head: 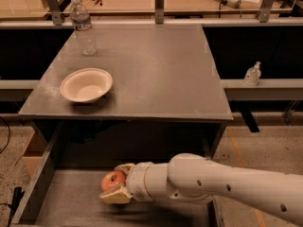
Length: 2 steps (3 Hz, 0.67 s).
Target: Place apple into top drawer
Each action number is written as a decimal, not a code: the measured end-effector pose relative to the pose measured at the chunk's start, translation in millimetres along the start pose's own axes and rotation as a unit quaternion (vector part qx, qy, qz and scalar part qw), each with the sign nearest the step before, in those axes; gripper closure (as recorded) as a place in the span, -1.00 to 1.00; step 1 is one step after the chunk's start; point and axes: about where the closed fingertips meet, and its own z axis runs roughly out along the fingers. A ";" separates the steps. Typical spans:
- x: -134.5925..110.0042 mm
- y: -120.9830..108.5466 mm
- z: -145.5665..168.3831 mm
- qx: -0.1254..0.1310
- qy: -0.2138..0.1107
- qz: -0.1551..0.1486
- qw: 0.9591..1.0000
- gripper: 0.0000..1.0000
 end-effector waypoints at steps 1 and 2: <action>-1.8 -11.3 -3.1 0.015 0.009 -0.009 1.000 -1.00; -9.5 -27.4 -20.4 0.025 0.002 0.007 1.000 -0.65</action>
Offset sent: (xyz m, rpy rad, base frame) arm 0.0394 -0.0462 0.0354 0.0136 0.0151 -0.0921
